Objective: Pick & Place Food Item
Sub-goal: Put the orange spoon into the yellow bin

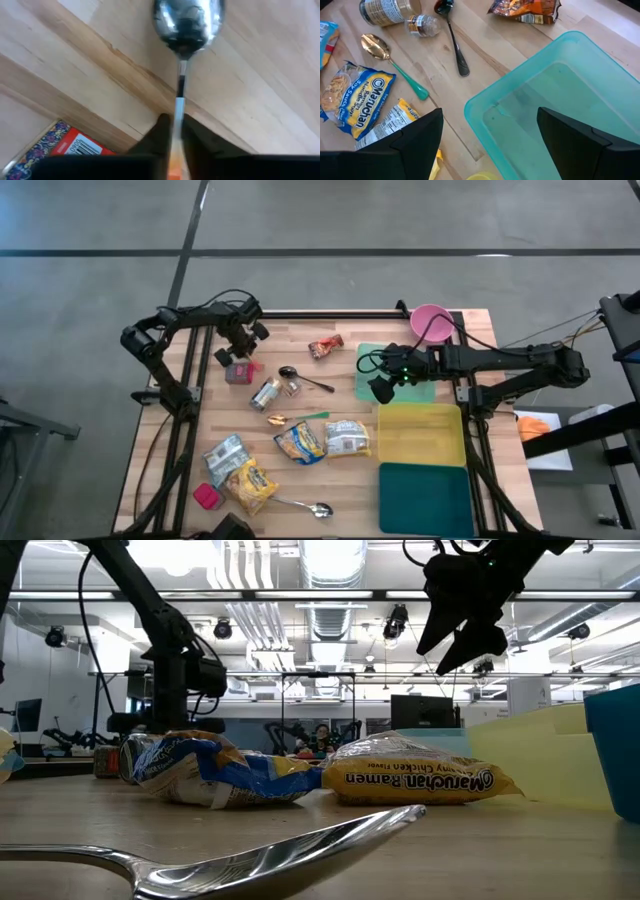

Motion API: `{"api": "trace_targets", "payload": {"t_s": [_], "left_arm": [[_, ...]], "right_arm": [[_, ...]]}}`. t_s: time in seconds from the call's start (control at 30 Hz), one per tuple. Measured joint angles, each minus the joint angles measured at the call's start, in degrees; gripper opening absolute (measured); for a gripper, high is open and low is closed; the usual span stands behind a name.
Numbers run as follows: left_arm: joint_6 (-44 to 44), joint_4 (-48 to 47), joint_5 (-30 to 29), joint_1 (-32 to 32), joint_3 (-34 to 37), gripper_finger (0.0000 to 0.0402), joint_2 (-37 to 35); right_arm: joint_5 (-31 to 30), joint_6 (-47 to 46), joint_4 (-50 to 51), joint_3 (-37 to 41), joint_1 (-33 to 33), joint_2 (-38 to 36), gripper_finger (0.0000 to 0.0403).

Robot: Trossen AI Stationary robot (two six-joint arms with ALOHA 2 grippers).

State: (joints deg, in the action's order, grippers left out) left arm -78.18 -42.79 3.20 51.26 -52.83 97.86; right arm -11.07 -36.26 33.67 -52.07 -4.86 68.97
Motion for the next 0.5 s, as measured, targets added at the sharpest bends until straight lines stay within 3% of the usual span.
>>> {"api": "trace_targets", "payload": {"t_s": [0.27,0.5], "left_arm": [[1.9,1.0,0.0,-0.2,0.0,0.0012,0.0],[12.6,2.7,0.0,-0.3,0.0,0.0012,-0.5]], "right_arm": [[0.0,-0.5,0.0,0.0,0.2,0.0,0.0319],[-0.9,-0.9,0.0,0.0,0.2,0.0,0.0319]]}}
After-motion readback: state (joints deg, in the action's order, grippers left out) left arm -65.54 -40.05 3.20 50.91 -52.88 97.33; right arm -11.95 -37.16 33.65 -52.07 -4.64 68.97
